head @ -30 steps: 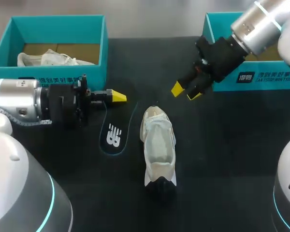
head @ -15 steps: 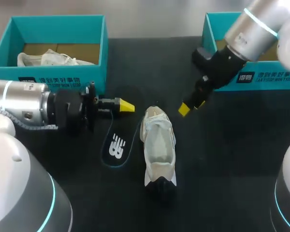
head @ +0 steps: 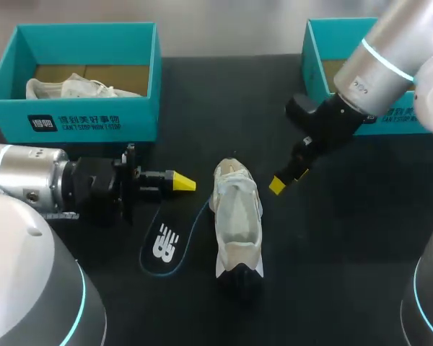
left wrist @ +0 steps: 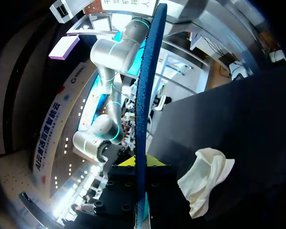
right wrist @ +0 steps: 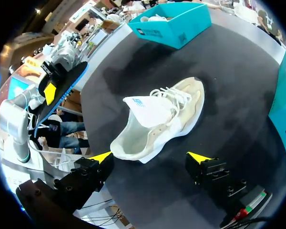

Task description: Take the shoe out of the shoebox, open the shoe tongue, remove and reinsert the insole, then place the shoe into the shoebox

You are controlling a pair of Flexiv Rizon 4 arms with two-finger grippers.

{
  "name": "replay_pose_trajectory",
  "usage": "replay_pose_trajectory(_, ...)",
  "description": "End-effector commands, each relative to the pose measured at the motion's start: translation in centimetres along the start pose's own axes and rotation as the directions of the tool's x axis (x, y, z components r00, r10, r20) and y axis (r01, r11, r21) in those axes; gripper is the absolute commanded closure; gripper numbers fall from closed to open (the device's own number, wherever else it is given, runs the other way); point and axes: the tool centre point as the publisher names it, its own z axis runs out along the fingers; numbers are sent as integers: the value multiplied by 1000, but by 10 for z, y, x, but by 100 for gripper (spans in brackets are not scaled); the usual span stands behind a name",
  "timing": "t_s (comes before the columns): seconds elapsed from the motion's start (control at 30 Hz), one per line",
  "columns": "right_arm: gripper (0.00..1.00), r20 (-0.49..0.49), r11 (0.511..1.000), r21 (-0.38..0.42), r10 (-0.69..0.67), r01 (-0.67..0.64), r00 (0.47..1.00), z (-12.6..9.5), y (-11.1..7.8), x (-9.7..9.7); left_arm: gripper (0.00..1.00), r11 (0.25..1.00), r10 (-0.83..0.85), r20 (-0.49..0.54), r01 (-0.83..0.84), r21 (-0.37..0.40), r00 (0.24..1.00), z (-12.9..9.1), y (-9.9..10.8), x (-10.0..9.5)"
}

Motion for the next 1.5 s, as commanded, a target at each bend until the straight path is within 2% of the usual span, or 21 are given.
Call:
replay_pose_trajectory(0.03,0,4,1000,1,2,-2,1000,0,0,1,100,1000,1,0,-1,-4,1000,-1,-3,0)
replay_pose_trajectory(0.17,0,30,1000,2,-26,26,999,1,0,2,100,1000,1,0,-1,-4,1000,-1,-3,0)
replay_pose_trajectory(0.33,0,95,993,-15,-112,114,989,16,-19,6,100,999,-31,27,31,-11,999,8,-19,11)
replay_pose_trajectory(0.5,0,142,989,32,-147,144,979,32,-35,8,100,991,-135,56,136,-4,989,14,-29,26)
replay_pose_trajectory(0.63,0,204,977,35,-211,208,956,37,-44,10,100,976,-218,52,218,-1,975,20,-36,38)
replay_pose_trajectory(0.8,0,264,957,24,-284,288,922,42,-54,10,100,948,-317,75,315,42,945,25,-46,41)
replay_pose_trajectory(0.83,0,275,951,27,-304,308,912,43,-55,10,100,937,-348,77,346,45,934,25,-48,41)
replay_pose_trajectory(0.9,0,229,933,61,-359,355,905,46,-55,9,100,932,-363,57,361,30,930,26,-52,42)
replay_pose_trajectory(1.23,0,229,933,61,-359,355,905,46,-55,9,100,932,-363,57,361,30,930,26,-52,42)
replay_pose_trajectory(1.37,0,293,888,82,-455,452,841,56,-47,12,100,911,-410,68,404,85,910,34,-52,53)
replay_pose_trajectory(1.43,0,314,873,85,-482,481,818,59,-48,14,100,910,-411,66,405,87,909,35,-51,59)
replay_pose_trajectory(1.5,0,331,871,108,-486,479,809,62,-49,14,100,917,-397,61,394,53,916,36,-49,65)
